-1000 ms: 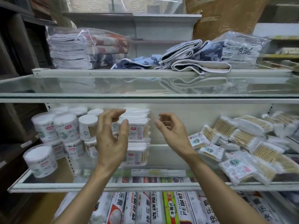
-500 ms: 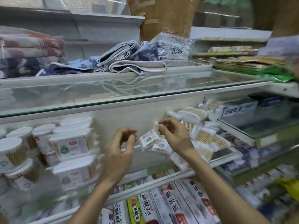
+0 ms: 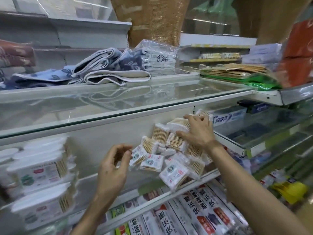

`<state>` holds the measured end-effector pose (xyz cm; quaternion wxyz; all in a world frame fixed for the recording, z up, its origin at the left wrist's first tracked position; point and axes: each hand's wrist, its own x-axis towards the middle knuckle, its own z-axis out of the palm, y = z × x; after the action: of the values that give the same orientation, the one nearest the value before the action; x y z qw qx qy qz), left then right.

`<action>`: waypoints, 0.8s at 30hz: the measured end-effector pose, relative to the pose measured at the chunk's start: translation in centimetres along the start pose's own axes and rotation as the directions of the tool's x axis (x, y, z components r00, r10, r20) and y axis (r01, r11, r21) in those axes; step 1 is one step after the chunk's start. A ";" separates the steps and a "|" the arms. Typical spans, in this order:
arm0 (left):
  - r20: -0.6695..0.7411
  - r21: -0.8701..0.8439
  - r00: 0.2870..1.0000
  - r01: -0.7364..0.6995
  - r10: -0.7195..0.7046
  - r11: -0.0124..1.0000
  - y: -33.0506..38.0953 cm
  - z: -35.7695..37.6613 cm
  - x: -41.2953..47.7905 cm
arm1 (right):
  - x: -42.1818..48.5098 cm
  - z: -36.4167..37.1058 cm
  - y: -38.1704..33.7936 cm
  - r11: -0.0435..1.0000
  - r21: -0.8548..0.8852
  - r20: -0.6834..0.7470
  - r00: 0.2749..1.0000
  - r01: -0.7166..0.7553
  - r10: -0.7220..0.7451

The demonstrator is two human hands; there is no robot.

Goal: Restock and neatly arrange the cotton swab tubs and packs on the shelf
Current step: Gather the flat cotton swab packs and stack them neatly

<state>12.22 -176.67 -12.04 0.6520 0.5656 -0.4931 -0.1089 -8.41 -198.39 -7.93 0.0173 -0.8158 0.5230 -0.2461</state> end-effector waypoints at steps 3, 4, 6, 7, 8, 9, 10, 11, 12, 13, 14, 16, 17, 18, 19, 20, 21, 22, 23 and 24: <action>-0.012 0.021 1.000 0.005 -0.005 1.000 -0.2 -0.3 0.2 | 0.5 -0.4 -0.4 1.000 -0.027 0.014 1.000 0.004 -0.003; -0.015 0.028 1.000 0.004 -0.004 1.000 -0.2 -0.4 0.3 | 0.5 -0.4 -0.6 0.999 -0.033 0.008 1.000 0.018 -0.018; -0.018 0.036 1.000 0.005 -0.004 0.999 -0.2 -0.5 0.4 | 0.5 -0.3 -0.9 0.999 -0.018 -0.030 0.998 0.048 -0.049; -0.019 0.036 1.000 0.005 -0.004 0.999 -0.2 -0.5 0.5 | 0.4 -0.2 -1.1 0.998 0.005 -0.069 0.995 0.066 -0.066; -0.018 0.037 1.000 0.002 -0.001 0.999 -0.1 -0.6 0.6 | 0.3 -0.2 -1.4 0.995 0.045 -0.118 0.989 0.091 -0.085; -0.017 0.043 1.000 -0.005 0.006 0.999 0.0 -0.6 0.7 | 0.2 -0.3 -1.8 0.986 0.114 -0.166 0.981 0.121 -0.101; -0.016 0.053 1.000 -0.014 0.015 0.999 0.2 -0.6 0.7 | 0.0 -0.4 -2.2 0.964 0.217 -0.198 0.974 0.155 -0.112; -0.015 0.066 1.000 -0.026 0.027 0.997 0.3 -0.6 0.8 | -0.3 -0.6 -2.7 0.915 0.362 -0.201 0.974 0.177 -0.108; -0.011 0.082 0.999 -0.041 0.042 0.996 0.6 -0.6 0.9 | -0.6 -0.8 -3.3 0.832 0.528 -0.170 0.981 0.170 -0.092; -0.006 0.099 0.998 -0.054 0.055 0.994 0.7 -0.5 1.0 | -1.0 -1.0 -4.0 0.726 0.673 -0.117 0.990 0.141 -0.084; 0.003 0.113 0.998 -0.063 0.063 0.992 0.9 -0.5 1.1 | -1.4 -1.1 -4.6 0.630 0.771 -0.052 0.995 0.094 -0.085; 0.038 0.137 0.997 -0.067 0.062 0.988 1.3 -0.7 1.3 | -2.1 -1.1 -5.5 0.496 0.869 0.079 0.986 0.002 -0.143; 0.063 0.147 0.996 -0.070 0.061 0.987 1.4 -0.8 1.3 | -2.4 -0.9 -5.9 0.435 0.900 0.143 0.969 -0.043 -0.199; 0.090 0.158 0.994 -0.070 0.057 0.985 1.6 -1.0 1.4 | -2.7 -0.8 -6.3 0.387 0.918 0.203 0.944 -0.091 -0.259; 0.115 0.168 0.992 -0.068 0.049 0.983 1.8 -1.2 1.4 | -3.1 -0.6 -6.7 0.365 0.921 0.254 0.917 -0.134 -0.306; 0.138 0.180 0.990 -0.062 0.038 0.982 1.9 -1.4 1.4 | -3.4 -0.4 -7.1 0.364 0.917 0.294 0.892 -0.162 -0.343; 0.160 0.188 0.987 -0.056 0.026 0.980 2.0 -1.5 1.5 | -3.7 -0.2 -7.6 0.375 0.910 0.324 0.870 -0.179 -0.372; 0.176 0.188 0.984 -0.051 0.017 0.981 1.9 -1.7 1.5 | -4.0 0.0 -8.1 0.387 0.903 0.345 0.852 -0.186 -0.395; 0.183 0.176 0.983 -0.046 0.013 0.983 1.8 -1.8 1.6 | -4.3 0.0 -8.6 0.395 0.899 0.356 0.839 -0.188 -0.412; 0.173 0.156 0.985 -0.031 0.003 0.987 1.7 -1.9 1.5 | -4.5 -0.1 -9.0 0.400 0.896 0.364 0.832 -0.191 -0.419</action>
<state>13.72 -175.94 -9.62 0.5610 0.5997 -0.5595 -0.1124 -2.31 -190.43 -7.01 0.5857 -0.7405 0.2148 -0.2500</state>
